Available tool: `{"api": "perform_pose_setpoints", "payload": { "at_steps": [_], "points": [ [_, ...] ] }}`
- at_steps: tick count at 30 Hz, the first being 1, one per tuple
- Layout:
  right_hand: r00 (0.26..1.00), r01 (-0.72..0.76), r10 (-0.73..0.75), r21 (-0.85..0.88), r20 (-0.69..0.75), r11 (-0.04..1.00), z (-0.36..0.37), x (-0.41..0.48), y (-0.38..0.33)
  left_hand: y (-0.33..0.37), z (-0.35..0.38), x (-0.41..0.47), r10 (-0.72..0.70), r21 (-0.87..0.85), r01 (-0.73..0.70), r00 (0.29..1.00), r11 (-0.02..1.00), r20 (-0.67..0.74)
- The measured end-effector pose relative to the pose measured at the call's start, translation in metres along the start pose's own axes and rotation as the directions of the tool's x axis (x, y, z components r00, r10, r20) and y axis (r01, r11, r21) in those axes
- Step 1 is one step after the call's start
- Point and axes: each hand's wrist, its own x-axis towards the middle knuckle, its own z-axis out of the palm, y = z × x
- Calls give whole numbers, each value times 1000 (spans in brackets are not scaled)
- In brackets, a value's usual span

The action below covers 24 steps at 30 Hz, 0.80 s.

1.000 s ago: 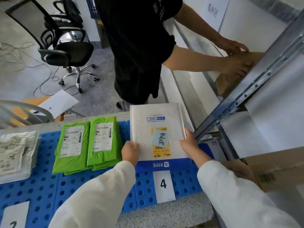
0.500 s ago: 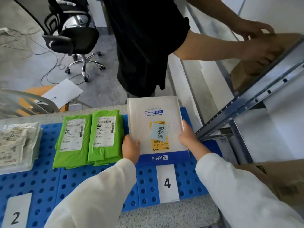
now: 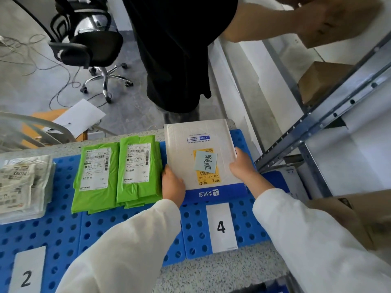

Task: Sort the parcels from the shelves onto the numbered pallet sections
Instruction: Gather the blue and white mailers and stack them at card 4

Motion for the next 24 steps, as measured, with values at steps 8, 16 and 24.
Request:
{"api": "perform_pose_setpoints", "payload": {
  "at_steps": [8,16,24],
  "points": [
    [984,92,-113,-147,-141,985,-2,-62,-4,24,-14,-21,278,102,-286,957,953,87],
    [959,147,-188,-195,-212,970,-17,-125,-11,70,-11,-60,696,392,-748,653,535,298],
    [945,95,-127,-118,-301,988,-38,-164,35,97,20,-112,803,463,-870,394,170,447]
  ]
}}
